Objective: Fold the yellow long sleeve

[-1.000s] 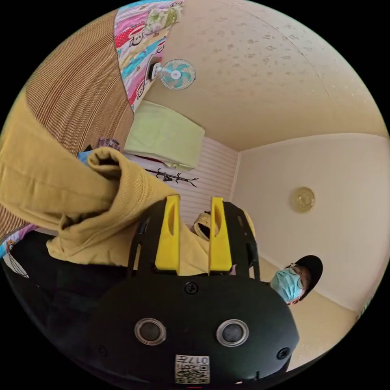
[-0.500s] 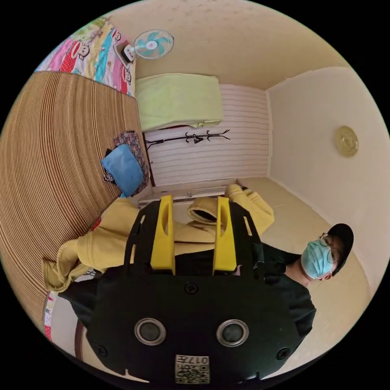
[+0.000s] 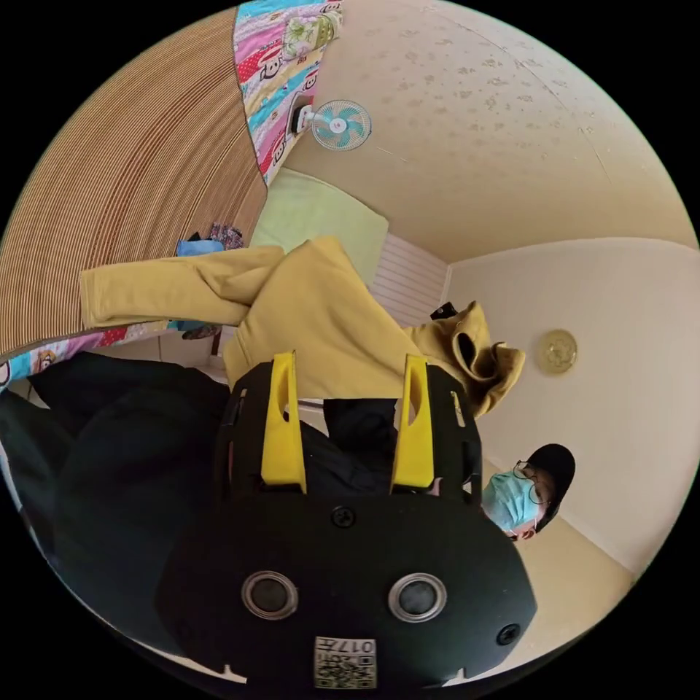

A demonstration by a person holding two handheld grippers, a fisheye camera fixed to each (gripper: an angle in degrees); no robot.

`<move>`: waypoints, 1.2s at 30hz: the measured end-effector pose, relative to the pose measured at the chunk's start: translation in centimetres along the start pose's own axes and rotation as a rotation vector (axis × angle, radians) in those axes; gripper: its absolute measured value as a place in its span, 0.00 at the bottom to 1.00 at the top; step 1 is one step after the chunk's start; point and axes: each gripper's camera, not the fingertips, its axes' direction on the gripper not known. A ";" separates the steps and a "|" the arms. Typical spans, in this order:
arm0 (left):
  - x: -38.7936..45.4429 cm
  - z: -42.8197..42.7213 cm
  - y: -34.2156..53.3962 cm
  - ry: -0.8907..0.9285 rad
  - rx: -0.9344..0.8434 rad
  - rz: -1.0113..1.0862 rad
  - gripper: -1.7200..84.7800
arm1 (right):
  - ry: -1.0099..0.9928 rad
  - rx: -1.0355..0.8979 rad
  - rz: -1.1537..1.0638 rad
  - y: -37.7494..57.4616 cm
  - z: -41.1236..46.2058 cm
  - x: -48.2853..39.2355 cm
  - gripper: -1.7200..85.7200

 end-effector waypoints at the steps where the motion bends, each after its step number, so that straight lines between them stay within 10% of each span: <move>1: -0.8 0.8 -0.1 0.086 -0.020 -0.034 0.26 | -0.031 0.045 -0.004 0.1 -0.5 1.5 0.04; 8: -4.9 6.8 -0.5 0.364 -0.022 -0.201 0.28 | -0.166 0.198 -0.071 -1.7 -1.7 7.2 0.04; 12: -8.4 8.9 -0.4 0.589 0.130 -0.248 0.11 | -0.219 0.208 -0.145 -3.4 -1.0 5.9 0.04; 16: -2.6 4.7 -0.8 0.490 0.280 0.207 0.09 | -0.092 0.011 -0.174 -4.5 -0.3 -1.4 0.04; 23: 9.2 -2.7 7.1 0.014 0.394 0.935 0.09 | 0.780 -0.471 0.315 3.0 -1.3 -11.7 0.04; 29: 13.4 2.8 16.0 -0.240 0.125 1.523 0.09 | 1.177 -0.856 0.744 16.0 0.6 -13.6 0.04; 36: 12.2 9.9 20.8 0.474 -0.609 1.827 0.09 | 1.092 -0.394 0.591 15.8 -2.4 -16.9 0.03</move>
